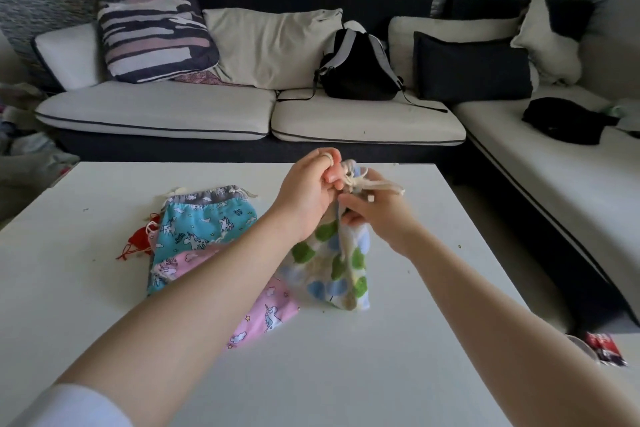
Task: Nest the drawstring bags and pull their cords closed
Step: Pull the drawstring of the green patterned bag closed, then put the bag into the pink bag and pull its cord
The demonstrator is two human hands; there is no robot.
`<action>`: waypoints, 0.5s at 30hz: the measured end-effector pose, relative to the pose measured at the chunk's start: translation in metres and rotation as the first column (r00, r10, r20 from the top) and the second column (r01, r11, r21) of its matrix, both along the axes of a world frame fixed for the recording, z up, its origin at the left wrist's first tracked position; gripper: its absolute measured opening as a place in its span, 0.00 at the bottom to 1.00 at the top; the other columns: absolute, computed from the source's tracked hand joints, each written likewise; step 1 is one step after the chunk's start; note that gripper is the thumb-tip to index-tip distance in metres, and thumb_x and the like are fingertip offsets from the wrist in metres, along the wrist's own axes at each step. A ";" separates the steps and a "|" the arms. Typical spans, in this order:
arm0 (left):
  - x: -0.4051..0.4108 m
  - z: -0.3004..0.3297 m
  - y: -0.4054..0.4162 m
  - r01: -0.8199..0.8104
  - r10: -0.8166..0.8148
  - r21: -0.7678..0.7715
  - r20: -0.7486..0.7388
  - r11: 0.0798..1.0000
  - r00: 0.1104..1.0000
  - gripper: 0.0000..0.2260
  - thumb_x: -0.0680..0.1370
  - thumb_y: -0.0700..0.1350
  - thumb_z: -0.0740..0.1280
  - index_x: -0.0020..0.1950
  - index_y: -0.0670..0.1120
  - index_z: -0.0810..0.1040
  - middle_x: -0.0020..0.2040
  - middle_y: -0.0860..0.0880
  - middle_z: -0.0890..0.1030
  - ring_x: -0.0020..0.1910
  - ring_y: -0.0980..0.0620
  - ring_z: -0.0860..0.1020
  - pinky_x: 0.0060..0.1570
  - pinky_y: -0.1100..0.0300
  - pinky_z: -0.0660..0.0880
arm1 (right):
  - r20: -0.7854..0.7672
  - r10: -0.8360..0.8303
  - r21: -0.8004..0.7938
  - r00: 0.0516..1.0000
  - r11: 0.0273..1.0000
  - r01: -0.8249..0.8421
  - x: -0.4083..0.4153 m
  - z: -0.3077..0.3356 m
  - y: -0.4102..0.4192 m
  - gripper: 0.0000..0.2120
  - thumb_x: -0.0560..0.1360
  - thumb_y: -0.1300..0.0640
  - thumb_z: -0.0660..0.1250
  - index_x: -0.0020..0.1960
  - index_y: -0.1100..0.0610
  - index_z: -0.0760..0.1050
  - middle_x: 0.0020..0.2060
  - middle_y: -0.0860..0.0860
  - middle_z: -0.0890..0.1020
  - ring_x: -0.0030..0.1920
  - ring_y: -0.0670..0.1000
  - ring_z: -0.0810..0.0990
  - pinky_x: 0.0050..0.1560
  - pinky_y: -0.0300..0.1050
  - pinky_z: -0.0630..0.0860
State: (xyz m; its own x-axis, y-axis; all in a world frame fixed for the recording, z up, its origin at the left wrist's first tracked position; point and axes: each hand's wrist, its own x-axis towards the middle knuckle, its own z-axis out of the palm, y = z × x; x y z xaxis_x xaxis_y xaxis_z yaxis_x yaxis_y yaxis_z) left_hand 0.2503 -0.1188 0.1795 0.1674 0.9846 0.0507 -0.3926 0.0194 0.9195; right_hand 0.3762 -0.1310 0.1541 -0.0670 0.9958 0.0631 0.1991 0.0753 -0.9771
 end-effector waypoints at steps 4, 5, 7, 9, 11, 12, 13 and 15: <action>0.023 -0.011 0.008 -0.014 0.051 0.124 -0.307 0.992 0.950 0.14 0.79 0.36 0.55 0.38 0.47 0.74 0.33 0.50 0.79 0.43 0.51 0.78 0.49 0.61 0.72 | 0.309 -0.312 0.411 0.898 0.896 0.170 0.037 -0.006 0.017 0.12 0.72 0.59 0.69 0.50 0.49 0.67 0.38 0.44 0.76 0.36 0.38 0.73 0.32 0.30 0.68; 0.030 -0.016 0.010 0.003 0.050 0.132 -0.395 0.991 0.917 0.14 0.79 0.36 0.55 0.39 0.48 0.74 0.36 0.50 0.80 0.46 0.51 0.79 0.50 0.61 0.72 | 0.341 -0.313 0.431 0.887 0.890 0.149 0.044 -0.012 0.023 0.13 0.72 0.60 0.69 0.49 0.49 0.67 0.40 0.46 0.76 0.37 0.38 0.72 0.34 0.31 0.67; 0.040 -0.032 0.019 -0.007 0.066 0.117 -0.513 0.993 0.856 0.14 0.78 0.36 0.55 0.37 0.49 0.74 0.38 0.50 0.81 0.47 0.50 0.78 0.48 0.59 0.71 | 0.405 -0.253 0.327 0.878 0.938 0.120 0.053 -0.033 0.035 0.12 0.72 0.61 0.68 0.48 0.50 0.67 0.44 0.51 0.75 0.39 0.44 0.73 0.39 0.34 0.70; 0.045 -0.052 0.028 -0.047 0.084 0.077 -0.611 0.996 0.787 0.14 0.76 0.36 0.56 0.35 0.49 0.74 0.38 0.51 0.80 0.47 0.49 0.77 0.48 0.58 0.71 | 0.481 -0.164 0.176 0.861 0.980 0.089 0.054 -0.064 0.040 0.13 0.70 0.60 0.67 0.51 0.51 0.69 0.48 0.53 0.76 0.44 0.52 0.76 0.46 0.50 0.75; 0.046 -0.079 0.034 -0.070 0.065 0.022 -0.713 0.997 0.698 0.12 0.76 0.37 0.56 0.38 0.45 0.76 0.40 0.50 0.79 0.43 0.48 0.75 0.41 0.59 0.69 | 0.558 -0.089 0.081 0.825 0.995 0.052 0.056 -0.091 0.041 0.17 0.69 0.62 0.66 0.57 0.53 0.70 0.54 0.53 0.75 0.52 0.57 0.76 0.51 0.55 0.74; 0.047 -0.095 0.036 -0.073 0.041 -0.008 -0.764 0.997 0.644 0.10 0.76 0.38 0.56 0.42 0.43 0.77 0.42 0.48 0.78 0.42 0.47 0.73 0.37 0.59 0.66 | 0.597 -0.047 0.035 0.801 0.999 0.033 0.059 -0.105 0.042 0.20 0.70 0.63 0.65 0.61 0.54 0.69 0.59 0.53 0.74 0.57 0.57 0.75 0.54 0.54 0.72; 0.048 -0.110 0.039 -0.064 0.002 -0.045 -0.803 0.997 0.596 0.10 0.77 0.38 0.57 0.47 0.41 0.78 0.44 0.46 0.78 0.43 0.47 0.73 0.36 0.59 0.65 | 0.645 0.005 -0.012 0.764 1.000 0.004 0.062 -0.116 0.044 0.24 0.71 0.63 0.64 0.66 0.55 0.67 0.66 0.52 0.70 0.62 0.57 0.72 0.59 0.52 0.70; 0.050 -0.136 0.041 0.006 -0.117 -0.133 -0.851 0.991 0.512 0.13 0.77 0.37 0.57 0.55 0.42 0.78 0.53 0.44 0.80 0.51 0.45 0.76 0.43 0.59 0.70 | 0.767 0.139 -0.124 0.627 0.990 -0.068 0.070 -0.135 0.046 0.29 0.73 0.61 0.60 0.72 0.51 0.60 0.75 0.49 0.56 0.71 0.56 0.61 0.69 0.51 0.60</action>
State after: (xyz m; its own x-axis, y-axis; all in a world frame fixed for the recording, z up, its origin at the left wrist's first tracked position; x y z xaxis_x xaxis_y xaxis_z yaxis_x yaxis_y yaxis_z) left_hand 0.3004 -0.0777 0.0435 0.1349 0.9595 -0.2474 0.5886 0.1232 0.7990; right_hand 0.4458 -0.0853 0.0189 -0.1583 0.9781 -0.1353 0.8781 0.0767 -0.4723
